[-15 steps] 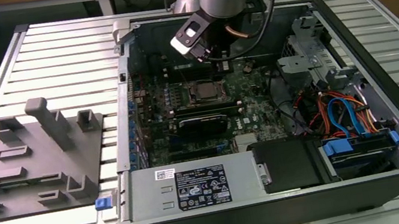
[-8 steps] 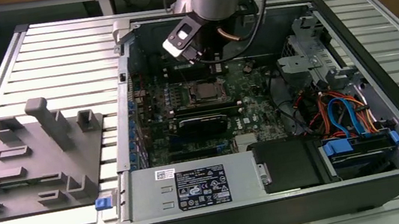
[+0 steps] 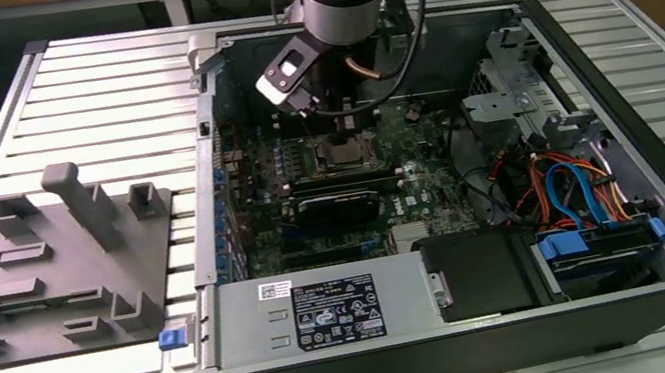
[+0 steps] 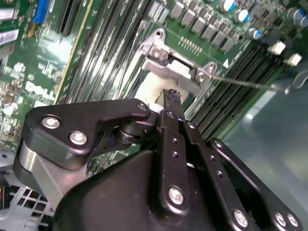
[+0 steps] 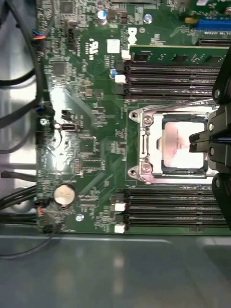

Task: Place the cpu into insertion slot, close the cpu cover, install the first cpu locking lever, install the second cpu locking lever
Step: 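Close the cpu cover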

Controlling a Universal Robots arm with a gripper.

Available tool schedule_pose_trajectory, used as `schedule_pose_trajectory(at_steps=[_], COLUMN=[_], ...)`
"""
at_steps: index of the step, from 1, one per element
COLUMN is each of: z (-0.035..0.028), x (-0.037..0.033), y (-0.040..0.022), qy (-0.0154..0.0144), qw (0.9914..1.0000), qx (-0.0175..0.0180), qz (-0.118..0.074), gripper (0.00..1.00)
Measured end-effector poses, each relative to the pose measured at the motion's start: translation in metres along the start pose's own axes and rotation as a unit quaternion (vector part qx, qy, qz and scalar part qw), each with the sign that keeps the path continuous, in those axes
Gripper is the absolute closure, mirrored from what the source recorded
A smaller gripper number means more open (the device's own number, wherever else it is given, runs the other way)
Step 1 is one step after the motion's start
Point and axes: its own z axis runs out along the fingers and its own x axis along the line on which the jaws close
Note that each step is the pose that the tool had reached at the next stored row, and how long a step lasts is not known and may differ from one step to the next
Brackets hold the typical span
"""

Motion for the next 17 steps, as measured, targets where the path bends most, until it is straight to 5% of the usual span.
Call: schedule_pose_trajectory(at_steps=[9,17], z=[0.0110,0.0203], x=[-0.0006,-0.0011], y=[-0.0132,-0.0159], qy=[0.0000,-0.0002], qw=[1.00000,1.00000], qx=[0.0000,0.0004], qz=[0.000,0.000], gripper=[0.89,0.89])
